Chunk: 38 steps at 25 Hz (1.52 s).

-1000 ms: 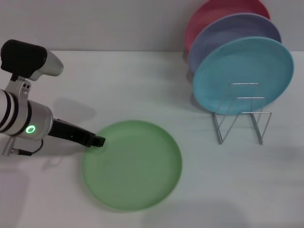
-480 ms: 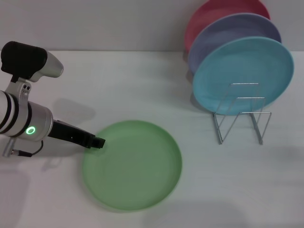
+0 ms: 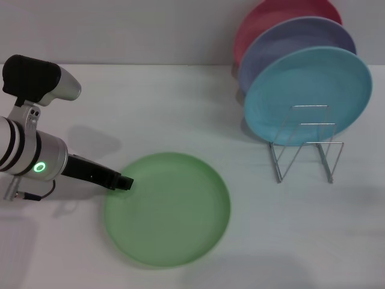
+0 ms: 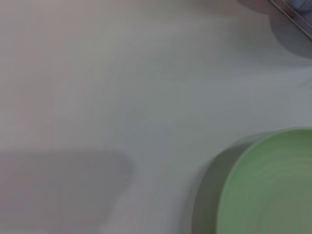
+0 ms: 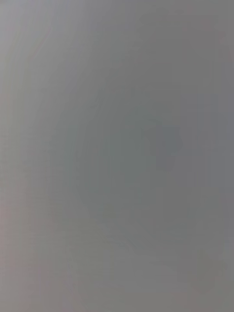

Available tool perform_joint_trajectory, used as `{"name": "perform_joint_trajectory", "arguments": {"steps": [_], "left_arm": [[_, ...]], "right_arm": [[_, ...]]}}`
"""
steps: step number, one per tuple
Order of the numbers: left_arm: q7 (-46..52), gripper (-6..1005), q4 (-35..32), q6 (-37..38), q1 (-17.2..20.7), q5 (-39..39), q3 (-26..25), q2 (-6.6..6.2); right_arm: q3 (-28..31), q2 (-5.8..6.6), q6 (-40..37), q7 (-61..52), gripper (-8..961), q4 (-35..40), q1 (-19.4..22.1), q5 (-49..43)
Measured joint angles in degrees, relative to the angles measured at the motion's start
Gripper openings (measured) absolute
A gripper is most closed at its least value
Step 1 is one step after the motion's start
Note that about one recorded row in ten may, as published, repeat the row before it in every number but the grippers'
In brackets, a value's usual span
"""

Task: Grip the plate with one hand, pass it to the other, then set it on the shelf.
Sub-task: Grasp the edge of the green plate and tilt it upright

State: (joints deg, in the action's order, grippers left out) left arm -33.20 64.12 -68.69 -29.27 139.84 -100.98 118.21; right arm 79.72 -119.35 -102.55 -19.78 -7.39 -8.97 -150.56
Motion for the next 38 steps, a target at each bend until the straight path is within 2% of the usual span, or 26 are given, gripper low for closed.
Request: {"name": "perform_joint_trajectory", "arguments": {"steps": [8,13,18,26,38], "left_arm": [[-0.2,337,-0.1,0.0,0.0,0.3,0.6,0.0],[0.4,146,-0.3,0.0,-0.6,2.1,1.6,0.14],[1.1,77,0.0,-0.1,-0.8,2.2,1.6,0.14],[1.1,40,0.0,0.0,-1.5,2.8,1.6,0.05],[0.8,37,2.5,-0.2,-1.6,3.0,1.1,-0.08]], "right_arm": [[0.0,0.0,0.0,0.0,825,0.0,0.0,0.0],[0.0,0.0,0.0,0.0,826,0.0,0.0,0.0],[0.0,0.0,0.0,0.0,825,0.0,0.0,0.0],[0.2,-0.01,0.0,0.0,826,0.0,0.0,0.0],[0.2,-0.09,0.0,0.0,826,-0.3,-0.3,0.0]]}}
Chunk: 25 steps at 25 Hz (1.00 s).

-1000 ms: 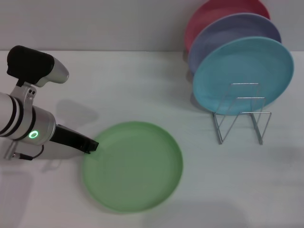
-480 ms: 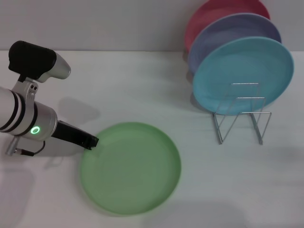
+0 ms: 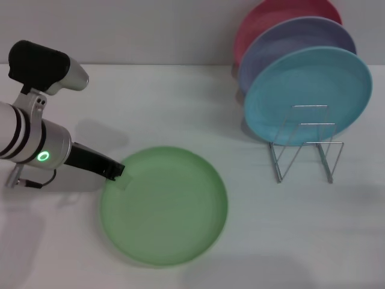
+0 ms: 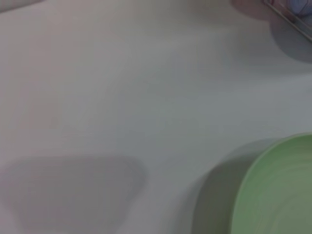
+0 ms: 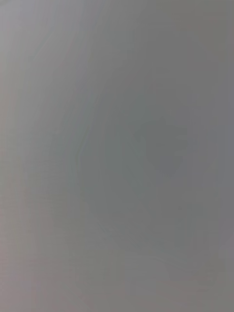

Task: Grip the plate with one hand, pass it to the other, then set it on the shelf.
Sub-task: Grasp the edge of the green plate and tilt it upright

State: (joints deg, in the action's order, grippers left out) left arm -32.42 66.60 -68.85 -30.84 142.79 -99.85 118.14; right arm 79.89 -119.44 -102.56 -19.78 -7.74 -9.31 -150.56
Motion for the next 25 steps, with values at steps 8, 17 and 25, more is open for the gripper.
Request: {"name": "perform_joint_trajectory", "arguments": {"steps": [8,17,25], "left_arm": [[0.2,39,6.7,-1.6,0.7,0.0,-0.4,-0.12],[-0.3,42,13.9,-3.9,0.7,0.1,-2.7,-0.15],[-3.1,44,20.9,-2.1,0.7,0.0,-7.1,-0.18]], "right_arm": [[-0.2,0.03,0.0,0.0,825,-0.7,-0.7,-0.1],[-0.5,0.08,-0.6,0.0,825,-1.3,-2.2,-0.4],[-10.2,2.21,5.6,0.3,826,-11.1,-6.7,-3.2]]}}
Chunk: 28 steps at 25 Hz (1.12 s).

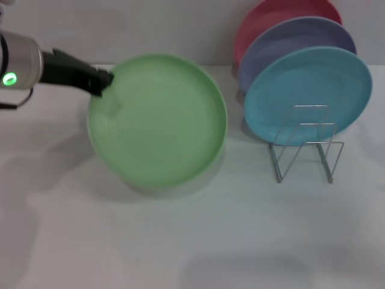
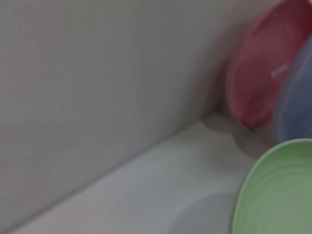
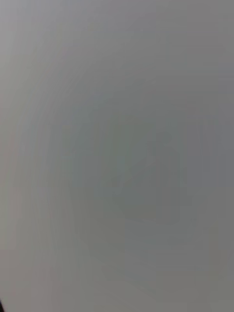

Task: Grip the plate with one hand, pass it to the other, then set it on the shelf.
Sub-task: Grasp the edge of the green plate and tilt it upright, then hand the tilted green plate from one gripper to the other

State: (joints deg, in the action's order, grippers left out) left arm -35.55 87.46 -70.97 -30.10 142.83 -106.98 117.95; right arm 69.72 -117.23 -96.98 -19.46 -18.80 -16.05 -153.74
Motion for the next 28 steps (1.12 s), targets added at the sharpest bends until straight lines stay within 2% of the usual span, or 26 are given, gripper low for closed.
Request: {"name": "perform_joint_trajectory", "arguments": {"steps": [1,3,4,5,6,8,9,10,11,12,13,14,15,16,17,18,19,20,21,22,24,25,26,27,28], "left_arm": [[0.0,44,0.0,0.0,0.0,0.0,0.0,0.0],[-0.3,45,0.9,2.0,0.3,0.0,-0.2,0.01],[-0.4,45,1.1,2.8,0.5,0.0,-0.2,0.02],[-0.5,46,1.4,5.0,1.0,0.0,-0.2,0.11],[-0.5,46,1.4,5.0,1.0,0.0,-0.2,0.11],[-0.6,47,1.6,6.8,1.7,0.0,0.0,0.21],[-0.7,47,1.6,7.4,1.9,-0.1,0.1,0.24],[-0.8,47,1.7,8.2,2.3,-0.1,0.2,0.26],[-0.8,47,1.7,8.2,2.3,-0.1,0.2,0.26],[-0.8,48,1.8,9.0,2.8,-0.4,0.2,0.26],[-0.8,48,1.8,9.0,2.8,-0.4,0.2,0.26],[-0.8,48,1.9,9.1,2.9,-0.4,0.2,0.26],[-0.8,49,1.9,9.3,3.4,-0.5,0.2,0.26],[-0.8,49,1.9,9.3,3.4,-0.5,0.2,0.26],[-0.8,49,1.9,9.3,3.5,-0.5,0.2,0.26],[-0.8,50,1.9,9.3,3.5,-0.5,0.2,0.26],[-0.8,50,1.9,9.4,3.6,-0.4,0.2,0.26],[-0.8,50,1.9,9.4,3.6,-0.5,0.2,0.26],[-0.8,50,1.9,9.4,3.6,-0.5,0.2,0.26],[-0.9,51,1.9,9.4,3.6,-0.5,0.2,0.26],[-0.9,51,1.9,9.5,3.6,-0.5,0.2,0.26],[-0.9,52,1.9,9.7,3.5,-0.5,0.2,0.26],[-0.9,52,1.9,9.7,3.5,-0.5,0.2,0.26],[-0.9,52,2.0,10.0,3.5,-0.5,0.2,0.26],[-0.9,52,2.0,10.0,3.5,-0.5,0.2,0.26]], "right_arm": [[0.0,0.0,0.0,0.0,826,0.0,0.0,0.0],[-0.1,1.37,7.6,0.0,826,-6.4,-1.2,-4.6],[0.0,2.15,13.0,0.0,826,-11.3,-1.5,-7.5],[-0.2,3.96,26.4,-0.2,826,-22.8,-1.7,-12.0],[-0.2,3.96,26.4,-0.2,826,-22.8,-1.7,-12.0],[-1.6,5.73,39.8,-0.6,826,-33.1,-2.5,-13.6],[-2.2,6.29,44.0,-1.0,826,-36.0,-3.0,-13.6],[-3.7,7.69,53.0,-2.6,826,-42.2,-4.2,-13.6],[-3.7,7.69,53.0,-2.6,826,-42.2,-4.2,-13.6],[-5.1,9.07,59.9,-4.5,826,-46.5,-5.3,-13.6],[-5.1,9.07,59.9,-4.5,826,-46.5,-5.3,-13.6],[-5.7,9.65,63.5,-5.2,826,-48.8,-5.7,-13.6],[-6.3,10.42,71.3,-5.6,826,-53.3,-6.1,-13.6],[-6.3,10.42,71.3,-5.6,826,-53.3,-6.1,-13.6],[-6.3,10.6,79.5,-4.6,825,-58.2,-5.9,-13.5],[-6.3,10.6,79.5,-4.6,825,-58.2,-5.9,-13.5],[-6.0,10.6,83.3,-3.9,825,-60.8,-5.6,-13.5],[-5.1,10.41,92.9,-1.9,825,-67.1,-5.0,-13.5],[-5.1,10.41,92.9,-1.9,825,-67.1,-5.0,-13.5],[-4.4,10.09,97.6,-0.9,825,-70.0,-4.8,-13.4],[-2.4,8.95,108.6,1.6,825,-75.9,-4.5,-13.2],[-0.2,7.24,116.7,4.1,825,-80.8,-4.1,-12.9],[-0.2,7.24,116.7,4.1,825,-80.8,-4.1,-12.9],[2.6,5.01,124.6,7.3,825,-85.1,-3.6,-11.2],[2.6,5.01,124.6,7.3,825,-85.1,-3.6,-11.2]]}}
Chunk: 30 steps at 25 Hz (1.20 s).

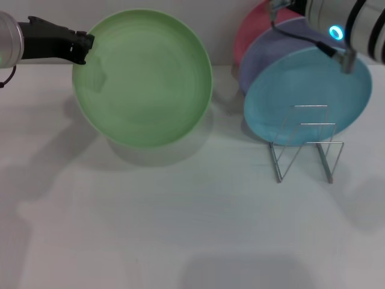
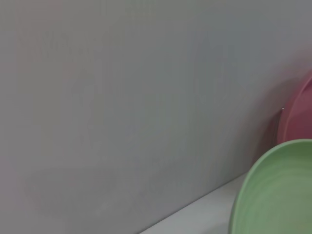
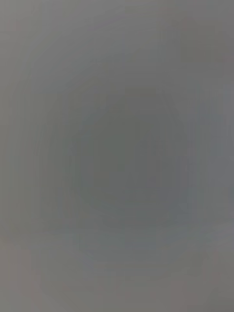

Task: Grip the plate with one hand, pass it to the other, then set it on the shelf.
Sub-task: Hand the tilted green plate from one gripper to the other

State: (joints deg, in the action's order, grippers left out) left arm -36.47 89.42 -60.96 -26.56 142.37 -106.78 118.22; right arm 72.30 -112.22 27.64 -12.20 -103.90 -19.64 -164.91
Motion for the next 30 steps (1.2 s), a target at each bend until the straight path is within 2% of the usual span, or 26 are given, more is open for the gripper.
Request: {"name": "perform_joint_trajectory", "arguments": {"steps": [1,2,3,4,6,7,12,18,24,30], "left_arm": [[0.0,53,0.0,0.1,0.1,0.0,0.0,0.0],[0.0,53,0.1,0.2,0.1,0.0,0.0,0.0],[0.0,53,0.1,0.2,0.1,0.0,0.0,0.0],[0.0,54,0.1,0.2,0.2,0.0,0.0,0.0],[-0.1,54,0.1,0.2,0.3,-0.1,0.1,-0.01],[-0.2,55,0.2,0.2,0.4,-0.1,0.1,-0.04],[-0.7,56,0.9,0.2,1.1,-0.6,0.1,-0.06],[-0.9,58,1.2,-0.1,1.2,-1.5,0.1,-0.16],[-0.9,60,3.2,-0.5,1.8,-2.0,0.6,-0.02],[-0.9,61,3.3,-0.8,1.8,-2.4,0.6,-0.07]], "right_arm": [[2.1,-1.33,4.3,2.2,825,-1.9,0.0,1.9],[6.8,-3.93,11.5,8.3,825,-4.0,-0.1,8.0],[6.8,-3.93,11.5,8.3,825,-4.0,-0.1,8.0],[9.4,-5.22,14.5,12.1,825,-4.4,-0.1,11.7],[14.0,-6.69,19.1,18.4,825,-4.2,-0.3,19.8],[17.2,-6.44,22.0,20.5,825,-3.4,-0.6,24.9],[22.8,-6.5,25.8,22.1,825,-1.8,-1.2,27.4],[23.3,-6.55,26.6,22.5,824,2.8,-3.3,27.3],[22.6,-6.67,27.2,24.0,824,10.1,-8.1,27.2],[21.5,-6.7,27.2,24.1,824,10.7,-9.0,27.3]]}}
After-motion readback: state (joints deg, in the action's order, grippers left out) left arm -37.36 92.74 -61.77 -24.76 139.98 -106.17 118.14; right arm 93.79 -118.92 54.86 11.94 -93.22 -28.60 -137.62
